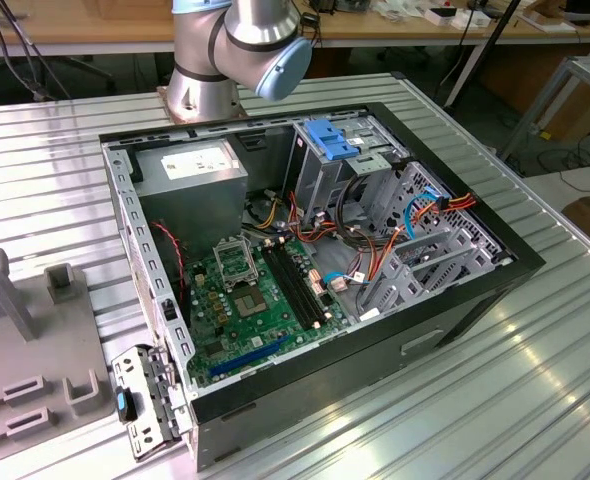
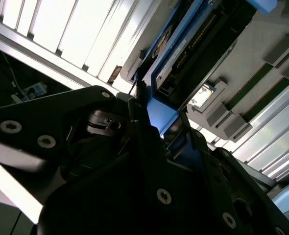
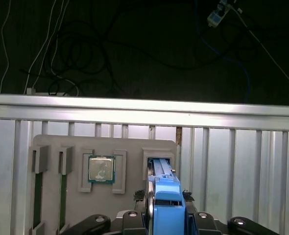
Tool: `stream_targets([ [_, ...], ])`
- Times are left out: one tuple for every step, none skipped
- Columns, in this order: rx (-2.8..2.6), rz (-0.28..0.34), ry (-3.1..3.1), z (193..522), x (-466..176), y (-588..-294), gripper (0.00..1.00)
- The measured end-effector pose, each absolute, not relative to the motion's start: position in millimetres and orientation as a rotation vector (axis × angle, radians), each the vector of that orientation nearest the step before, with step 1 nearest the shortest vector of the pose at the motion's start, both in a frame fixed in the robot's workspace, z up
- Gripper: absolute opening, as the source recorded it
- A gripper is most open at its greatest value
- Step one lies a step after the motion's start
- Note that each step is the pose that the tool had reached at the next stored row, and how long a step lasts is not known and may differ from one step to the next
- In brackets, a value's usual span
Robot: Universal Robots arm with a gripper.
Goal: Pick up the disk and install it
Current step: 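Pick up the disk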
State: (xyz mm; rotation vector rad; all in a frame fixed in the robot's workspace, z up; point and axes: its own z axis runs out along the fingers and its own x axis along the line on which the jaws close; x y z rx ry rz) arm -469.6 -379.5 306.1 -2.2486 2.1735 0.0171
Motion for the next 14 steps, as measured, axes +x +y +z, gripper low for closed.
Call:
stream_targets([
  [-2.245, 0.017, 2.177, 306.1, -469.6, -379.5, 0.38],
  [-2.242, 0.017, 2.18, 306.1, -469.6, -379.5, 0.38],
  [-2.242, 0.017, 2.181, 306.1, -469.6, -379.5, 0.38],
  [-2.241, 0.017, 2.181, 306.1, -469.6, -379.5, 0.38],
  [-2.241, 0.017, 2.181, 306.1, -469.6, -379.5, 0.38],
  [-2.241, 0.017, 2.182, 306.1, -469.6, -379.5, 0.38],
  [-2.24, 0.017, 2.182, 306.1, -469.6, -379.5, 0.38],
  [-2.238, 0.017, 2.184, 306.1, -469.6, -379.5, 0.38],
  [-2.235, 0.017, 2.187, 306.1, -469.6, -379.5, 0.38],
  [-2.234, 0.017, 2.189, 306.1, -469.6, -379.5, 0.38],
  [-2.232, 0.017, 2.19, 306.1, -469.6, -379.5, 0.38],
  [-2.232, 0.017, 2.19, 306.1, -469.6, -379.5, 0.38],
  [-2.231, 0.017, 2.191, 306.1, -469.6, -379.5, 0.38],
  [-2.231, 0.017, 2.191, 306.1, -469.6, -379.5, 0.38],
])
